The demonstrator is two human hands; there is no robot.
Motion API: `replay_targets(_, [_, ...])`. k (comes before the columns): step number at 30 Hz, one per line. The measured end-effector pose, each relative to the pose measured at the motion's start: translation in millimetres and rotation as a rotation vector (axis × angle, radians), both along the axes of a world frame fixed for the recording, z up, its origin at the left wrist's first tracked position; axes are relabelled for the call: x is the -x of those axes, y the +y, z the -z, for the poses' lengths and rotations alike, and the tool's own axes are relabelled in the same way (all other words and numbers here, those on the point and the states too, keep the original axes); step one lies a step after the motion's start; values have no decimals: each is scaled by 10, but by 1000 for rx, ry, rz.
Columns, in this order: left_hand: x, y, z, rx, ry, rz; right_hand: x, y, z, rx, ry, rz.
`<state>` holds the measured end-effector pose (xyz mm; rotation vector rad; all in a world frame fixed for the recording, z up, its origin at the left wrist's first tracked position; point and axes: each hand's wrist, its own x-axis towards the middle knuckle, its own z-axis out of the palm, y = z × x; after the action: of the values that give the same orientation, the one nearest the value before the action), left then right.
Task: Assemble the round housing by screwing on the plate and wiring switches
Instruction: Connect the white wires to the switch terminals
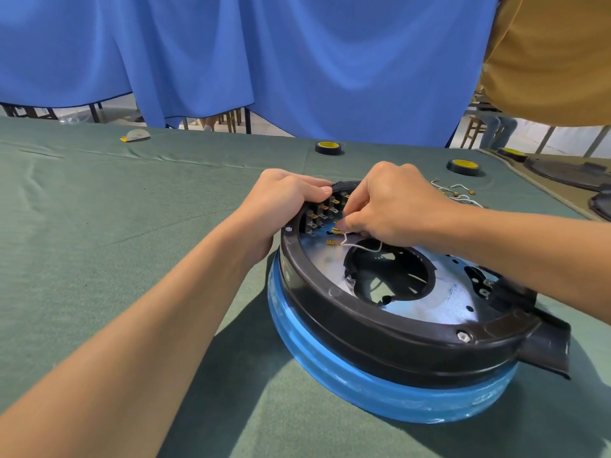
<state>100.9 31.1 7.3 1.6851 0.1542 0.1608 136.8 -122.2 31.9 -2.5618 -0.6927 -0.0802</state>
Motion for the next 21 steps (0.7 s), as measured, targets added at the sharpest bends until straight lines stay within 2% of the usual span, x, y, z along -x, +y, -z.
replay_targets(21, [-24, 20, 26, 13, -3, 4, -16, -31, -50, -20, 75, 24])
